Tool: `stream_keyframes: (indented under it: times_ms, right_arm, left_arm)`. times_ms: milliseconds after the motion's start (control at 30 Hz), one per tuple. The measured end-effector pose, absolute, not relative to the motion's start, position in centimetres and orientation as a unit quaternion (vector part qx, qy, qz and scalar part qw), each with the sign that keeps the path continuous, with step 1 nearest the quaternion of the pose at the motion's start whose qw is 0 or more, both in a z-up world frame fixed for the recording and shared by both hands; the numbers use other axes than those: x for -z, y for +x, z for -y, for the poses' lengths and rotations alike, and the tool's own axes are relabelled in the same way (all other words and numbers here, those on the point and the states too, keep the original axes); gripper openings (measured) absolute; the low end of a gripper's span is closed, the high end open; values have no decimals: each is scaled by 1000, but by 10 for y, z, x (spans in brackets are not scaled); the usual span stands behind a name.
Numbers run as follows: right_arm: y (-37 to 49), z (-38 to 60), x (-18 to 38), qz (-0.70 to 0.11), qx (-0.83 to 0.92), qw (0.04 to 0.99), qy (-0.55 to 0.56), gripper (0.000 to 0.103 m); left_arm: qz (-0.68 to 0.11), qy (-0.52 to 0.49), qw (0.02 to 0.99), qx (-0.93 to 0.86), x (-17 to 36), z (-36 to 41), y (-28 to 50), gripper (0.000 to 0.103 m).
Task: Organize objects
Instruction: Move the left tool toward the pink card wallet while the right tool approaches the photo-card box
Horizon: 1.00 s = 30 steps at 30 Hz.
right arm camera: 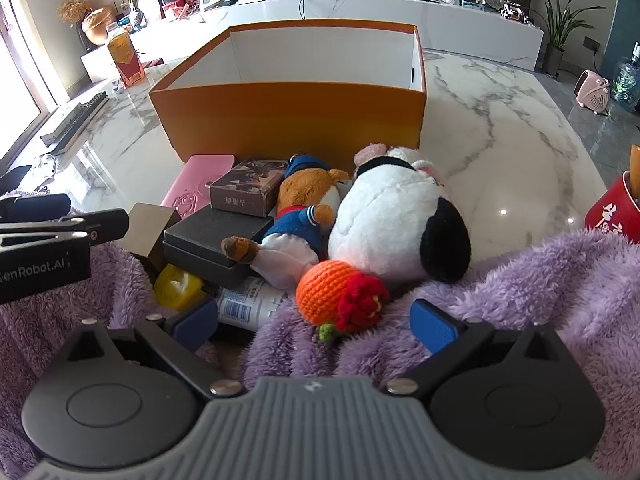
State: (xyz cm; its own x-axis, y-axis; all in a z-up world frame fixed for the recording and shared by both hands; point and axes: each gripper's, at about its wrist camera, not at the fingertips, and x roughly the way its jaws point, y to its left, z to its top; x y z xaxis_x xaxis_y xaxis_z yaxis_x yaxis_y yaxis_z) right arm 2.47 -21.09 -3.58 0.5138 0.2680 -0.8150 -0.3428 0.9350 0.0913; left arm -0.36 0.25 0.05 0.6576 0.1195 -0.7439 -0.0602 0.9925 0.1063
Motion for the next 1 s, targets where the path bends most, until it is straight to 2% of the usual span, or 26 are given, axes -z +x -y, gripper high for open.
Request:
stream_keyframes:
  times_ms: [1000]
  right_arm:
    - [25,212,38,-462,-168,870,-39,102]
  left_arm:
    - [-425,26,904,-36,8,-4,0,75]
